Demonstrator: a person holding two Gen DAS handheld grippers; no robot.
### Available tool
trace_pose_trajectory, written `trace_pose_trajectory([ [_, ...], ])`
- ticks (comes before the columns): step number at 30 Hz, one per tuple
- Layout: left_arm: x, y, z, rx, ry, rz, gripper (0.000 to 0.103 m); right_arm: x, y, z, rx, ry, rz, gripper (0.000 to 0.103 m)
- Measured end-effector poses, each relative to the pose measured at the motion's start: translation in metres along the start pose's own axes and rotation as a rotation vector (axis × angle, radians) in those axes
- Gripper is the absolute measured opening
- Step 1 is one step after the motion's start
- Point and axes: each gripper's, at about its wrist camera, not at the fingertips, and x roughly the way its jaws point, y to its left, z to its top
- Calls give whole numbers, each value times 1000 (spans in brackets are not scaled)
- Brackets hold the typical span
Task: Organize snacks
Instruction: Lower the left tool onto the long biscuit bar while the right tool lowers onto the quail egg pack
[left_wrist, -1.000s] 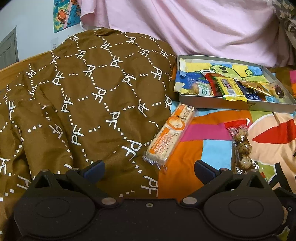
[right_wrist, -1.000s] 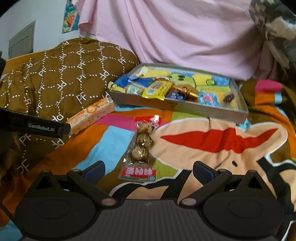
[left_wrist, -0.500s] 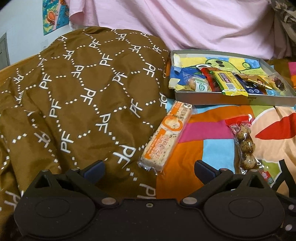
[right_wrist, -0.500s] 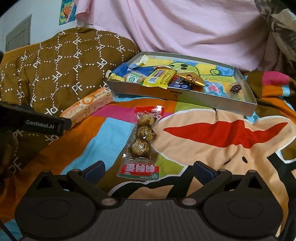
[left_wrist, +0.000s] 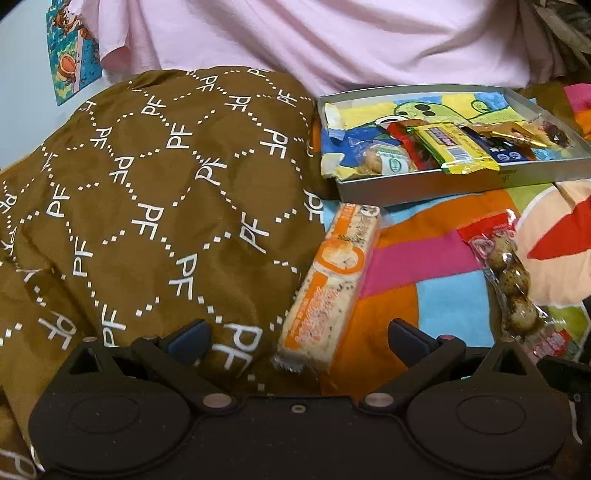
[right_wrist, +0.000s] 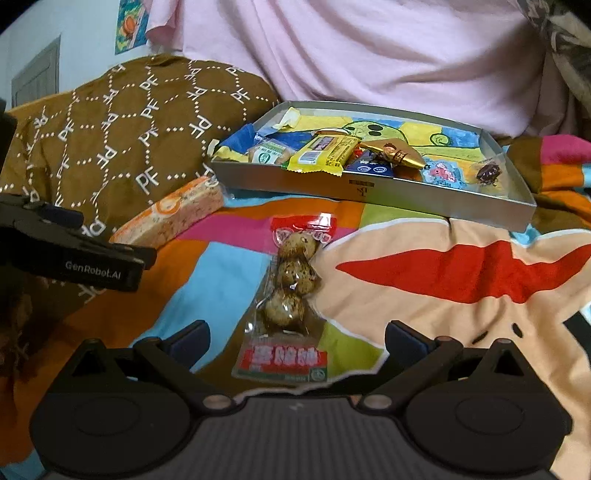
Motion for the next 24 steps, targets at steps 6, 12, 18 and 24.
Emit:
trace_pose_trajectory([
  [6, 19, -6, 16, 36, 31, 52, 102, 9, 1, -3, 7, 20, 12, 103],
  [12, 23, -14, 25, 113, -17, 24, 102, 14, 2, 1, -3, -32, 36, 103],
  [18, 31, -13, 29, 109, -7, 9, 102, 32, -1, 9, 24, -43, 53, 103],
  [24, 39, -10, 32, 117, 5, 28, 102, 48, -9, 13, 88, -42, 62, 103],
])
